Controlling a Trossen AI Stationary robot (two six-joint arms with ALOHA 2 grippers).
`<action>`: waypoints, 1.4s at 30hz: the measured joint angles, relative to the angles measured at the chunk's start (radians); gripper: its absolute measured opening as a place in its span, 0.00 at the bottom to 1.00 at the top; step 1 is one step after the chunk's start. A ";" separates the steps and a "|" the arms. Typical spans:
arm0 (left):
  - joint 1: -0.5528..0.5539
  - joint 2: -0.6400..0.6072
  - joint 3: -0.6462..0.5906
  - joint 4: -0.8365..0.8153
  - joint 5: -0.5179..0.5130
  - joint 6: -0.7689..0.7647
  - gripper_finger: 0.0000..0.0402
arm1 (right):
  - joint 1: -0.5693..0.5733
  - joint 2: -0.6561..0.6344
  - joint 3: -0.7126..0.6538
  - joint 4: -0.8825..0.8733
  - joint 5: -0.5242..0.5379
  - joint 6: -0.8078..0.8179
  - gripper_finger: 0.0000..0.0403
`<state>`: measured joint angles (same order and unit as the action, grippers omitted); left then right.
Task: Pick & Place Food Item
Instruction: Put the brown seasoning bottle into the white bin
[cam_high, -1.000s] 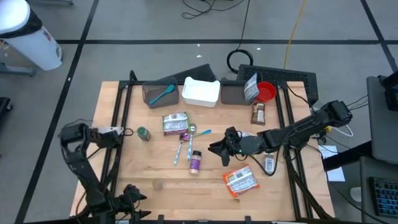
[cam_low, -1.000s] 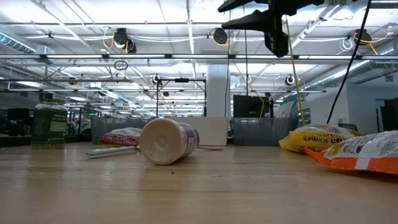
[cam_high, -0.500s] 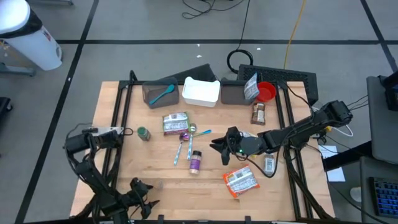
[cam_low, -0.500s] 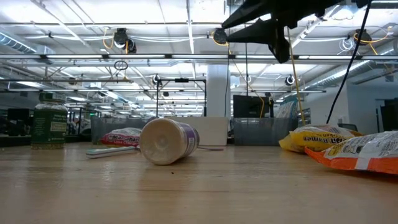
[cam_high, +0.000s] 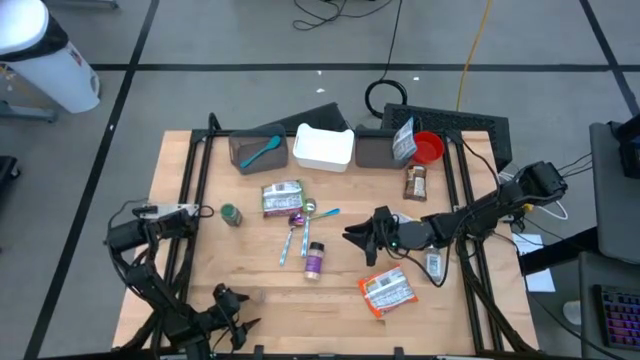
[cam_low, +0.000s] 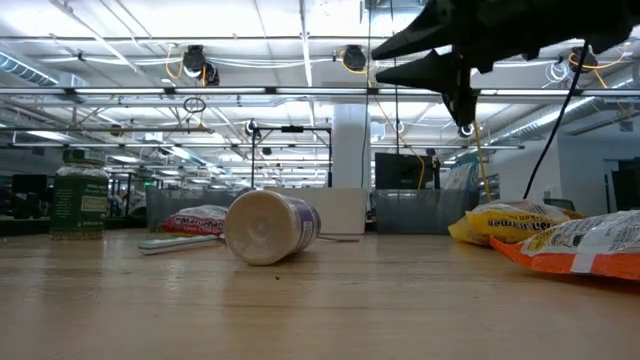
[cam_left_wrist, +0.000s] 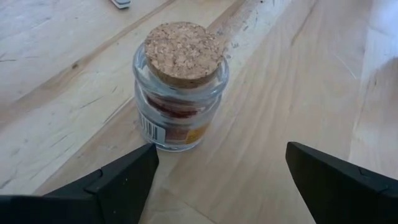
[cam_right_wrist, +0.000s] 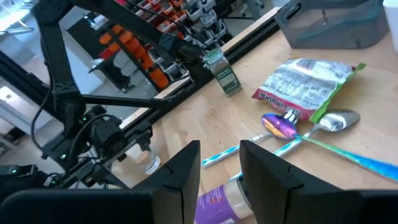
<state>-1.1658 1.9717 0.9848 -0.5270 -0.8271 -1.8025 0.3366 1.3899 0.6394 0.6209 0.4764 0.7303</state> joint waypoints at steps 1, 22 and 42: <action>0.002 0.000 0.000 0.000 0.001 0.004 0.92 | 0.000 0.000 -0.010 0.005 0.000 0.012 0.26; 0.120 -0.006 0.001 -0.077 0.116 0.020 0.90 | -0.001 0.000 -0.028 0.008 0.022 -0.035 0.26; 0.151 -0.040 -0.006 0.028 0.062 0.262 0.88 | -0.001 0.000 -0.028 0.003 0.025 -0.036 0.26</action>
<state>-1.0146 1.9319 0.9783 -0.4992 -0.7649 -1.5406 0.3359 1.3899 0.6113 0.6235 0.5014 0.6941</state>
